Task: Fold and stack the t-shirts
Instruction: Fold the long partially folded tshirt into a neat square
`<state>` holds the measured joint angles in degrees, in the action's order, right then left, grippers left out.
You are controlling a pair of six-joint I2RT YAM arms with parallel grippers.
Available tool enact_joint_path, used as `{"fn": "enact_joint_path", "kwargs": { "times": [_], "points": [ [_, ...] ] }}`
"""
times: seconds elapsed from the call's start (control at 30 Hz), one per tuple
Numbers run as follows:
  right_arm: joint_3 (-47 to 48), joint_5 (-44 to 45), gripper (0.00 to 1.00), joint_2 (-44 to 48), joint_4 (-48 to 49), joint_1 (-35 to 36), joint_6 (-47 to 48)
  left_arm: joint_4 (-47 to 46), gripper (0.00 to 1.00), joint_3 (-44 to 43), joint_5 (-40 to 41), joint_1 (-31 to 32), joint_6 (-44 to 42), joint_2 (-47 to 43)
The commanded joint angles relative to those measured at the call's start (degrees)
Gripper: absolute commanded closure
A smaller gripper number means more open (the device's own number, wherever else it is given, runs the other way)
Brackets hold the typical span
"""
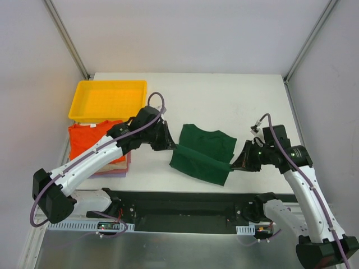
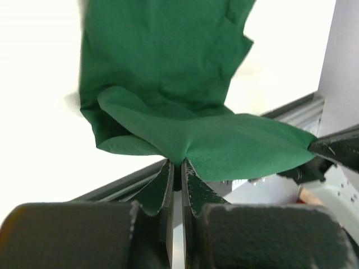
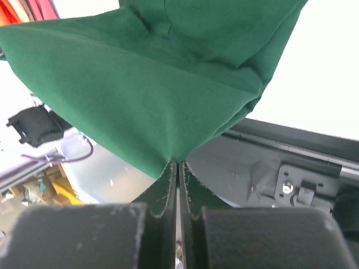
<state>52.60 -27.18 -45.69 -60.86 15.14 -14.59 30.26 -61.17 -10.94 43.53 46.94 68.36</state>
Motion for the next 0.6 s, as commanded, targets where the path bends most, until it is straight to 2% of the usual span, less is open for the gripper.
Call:
{"fn": "enact_joint_path", "kwargs": {
  "times": [0.0,0.3,0.57],
  "points": [
    [3.1,2.0,0.99,-3.5,6.2,-2.0,2.2,-0.9,1.00,-4.6,3.6,-3.9,-3.6,2.2],
    [2.7,0.4,1.00,-10.1,15.2,-7.0,2.5,-4.8,1.00,-9.8,2.0,-8.1,-6.6,10.8],
    [0.7,1.4,1.00,-15.5,21.8,-11.0,1.8,-4.8,1.00,-17.6,-0.9,-10.2,-9.4,23.3]
  ]
}}
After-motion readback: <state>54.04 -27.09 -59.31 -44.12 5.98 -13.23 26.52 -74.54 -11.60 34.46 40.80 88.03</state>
